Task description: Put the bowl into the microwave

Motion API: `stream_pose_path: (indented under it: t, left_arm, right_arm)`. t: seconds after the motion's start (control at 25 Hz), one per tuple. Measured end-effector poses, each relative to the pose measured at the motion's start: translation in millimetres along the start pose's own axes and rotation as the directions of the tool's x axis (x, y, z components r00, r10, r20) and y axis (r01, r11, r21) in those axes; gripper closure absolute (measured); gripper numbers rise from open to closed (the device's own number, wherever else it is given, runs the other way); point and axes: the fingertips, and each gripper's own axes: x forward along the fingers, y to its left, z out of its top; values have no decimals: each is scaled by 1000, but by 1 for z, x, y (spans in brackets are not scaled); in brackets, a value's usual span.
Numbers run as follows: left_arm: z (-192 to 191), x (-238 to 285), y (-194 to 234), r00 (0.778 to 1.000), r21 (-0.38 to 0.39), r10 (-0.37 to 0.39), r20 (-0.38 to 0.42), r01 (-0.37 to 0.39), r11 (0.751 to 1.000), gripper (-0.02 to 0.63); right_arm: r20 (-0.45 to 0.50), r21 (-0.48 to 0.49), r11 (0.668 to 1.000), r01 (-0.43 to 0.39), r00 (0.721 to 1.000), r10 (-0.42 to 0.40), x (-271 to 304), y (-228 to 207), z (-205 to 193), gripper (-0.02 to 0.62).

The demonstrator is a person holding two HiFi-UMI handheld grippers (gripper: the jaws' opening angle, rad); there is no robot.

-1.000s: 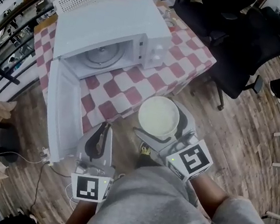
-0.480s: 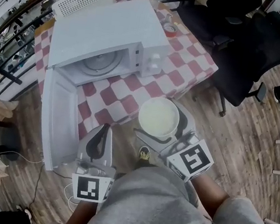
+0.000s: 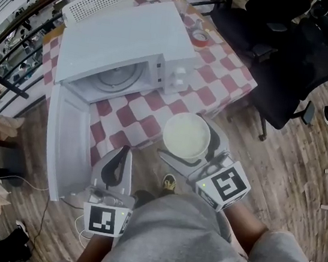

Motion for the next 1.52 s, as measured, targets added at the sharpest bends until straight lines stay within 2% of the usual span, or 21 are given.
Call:
stream_pose_path:
  t: [0.52,0.84,1.52]
  left_arm:
    - [5,-6,2,999,9,47,-13,-47,999,595]
    - [4,-13,5,998,7,56,-21,-56,998,595]
    - [-19,1,43,996,-39,71,-50,-73,997,595]
  right_arm:
    - [17,-1,999,-47,999,47,2,5,4,75]
    - [14,3,999,-45,999,45,5,6,0,75]
    - [-24,7,999,-54,998,54,54,6,-11,75]
